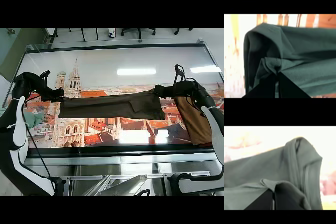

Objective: Fold the shirts.

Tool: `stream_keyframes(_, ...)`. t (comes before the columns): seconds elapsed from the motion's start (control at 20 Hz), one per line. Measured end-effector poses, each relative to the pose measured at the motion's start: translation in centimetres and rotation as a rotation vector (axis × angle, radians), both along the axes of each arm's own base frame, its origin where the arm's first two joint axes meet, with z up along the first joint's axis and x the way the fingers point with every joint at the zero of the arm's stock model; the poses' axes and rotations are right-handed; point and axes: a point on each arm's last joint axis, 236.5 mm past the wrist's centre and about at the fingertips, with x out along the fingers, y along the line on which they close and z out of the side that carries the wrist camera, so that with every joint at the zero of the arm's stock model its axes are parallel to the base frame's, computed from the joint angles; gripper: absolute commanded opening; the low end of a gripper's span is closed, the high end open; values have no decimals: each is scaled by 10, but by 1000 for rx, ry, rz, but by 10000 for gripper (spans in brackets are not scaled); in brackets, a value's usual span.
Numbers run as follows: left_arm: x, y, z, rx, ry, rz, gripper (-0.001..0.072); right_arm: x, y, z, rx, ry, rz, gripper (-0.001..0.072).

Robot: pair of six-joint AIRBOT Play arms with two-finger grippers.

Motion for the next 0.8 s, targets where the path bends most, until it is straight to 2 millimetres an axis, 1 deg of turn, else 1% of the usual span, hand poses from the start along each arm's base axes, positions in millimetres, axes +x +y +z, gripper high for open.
stream_keyframes(0.1,15,-5,-12,-7,0,-4,20,12,1,-12,2,1,-7,21)
stream_keyframes(0.2,23,-9,-21,-14,10,-1,21,19,1,-22,0,6,-10,31)
stream_keyframes(0.25,25,-10,-24,-18,18,1,128,21,1,-26,1,9,-11,113)
stream_keyframes(0.3,25,-11,-27,-20,30,3,413,22,1,-27,1,11,-11,365)
stream_keyframes(0.35,25,-11,-29,-23,41,7,632,23,1,-27,1,12,-9,533)
stream_keyframes(0.4,24,-11,-30,-26,53,12,668,22,-1,-25,-4,16,0,538)
stream_keyframes(0.45,21,-11,-31,-28,70,11,668,20,-3,-24,-14,26,14,549)
stream_keyframes(0.5,18,-11,-31,-31,86,17,668,17,-7,-23,-31,42,32,670)
stream_keyframes(0.55,15,-11,-31,-34,103,21,668,13,-13,-21,-50,61,50,707)
stream_keyframes(0.65,8,-12,-26,-41,130,20,668,2,-25,-21,-61,116,70,707)
stream_keyframes(0.8,5,-12,-7,-42,120,22,668,-15,-38,-30,-22,204,69,707)
